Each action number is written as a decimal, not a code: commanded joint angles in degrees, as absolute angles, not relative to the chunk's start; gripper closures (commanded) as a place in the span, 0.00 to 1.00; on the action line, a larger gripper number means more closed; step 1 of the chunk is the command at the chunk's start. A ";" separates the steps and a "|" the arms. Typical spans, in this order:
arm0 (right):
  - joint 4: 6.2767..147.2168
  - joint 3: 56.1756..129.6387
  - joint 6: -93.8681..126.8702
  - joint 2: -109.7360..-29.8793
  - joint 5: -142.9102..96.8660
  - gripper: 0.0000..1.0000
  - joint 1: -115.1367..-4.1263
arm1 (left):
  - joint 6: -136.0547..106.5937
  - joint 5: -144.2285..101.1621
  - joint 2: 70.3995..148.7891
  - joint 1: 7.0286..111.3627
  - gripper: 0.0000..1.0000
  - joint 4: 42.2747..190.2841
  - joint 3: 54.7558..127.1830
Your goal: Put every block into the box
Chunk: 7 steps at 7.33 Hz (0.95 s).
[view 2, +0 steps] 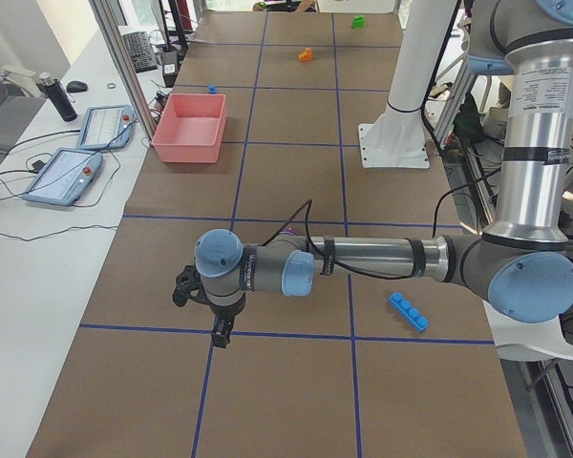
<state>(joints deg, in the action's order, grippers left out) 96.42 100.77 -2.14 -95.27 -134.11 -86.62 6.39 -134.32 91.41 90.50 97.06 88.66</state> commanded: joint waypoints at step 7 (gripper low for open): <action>94.15 103.27 -2.99 -95.36 -134.83 0.00 -81.67 | 5.89 -134.65 90.09 86.49 0.00 110.02 87.45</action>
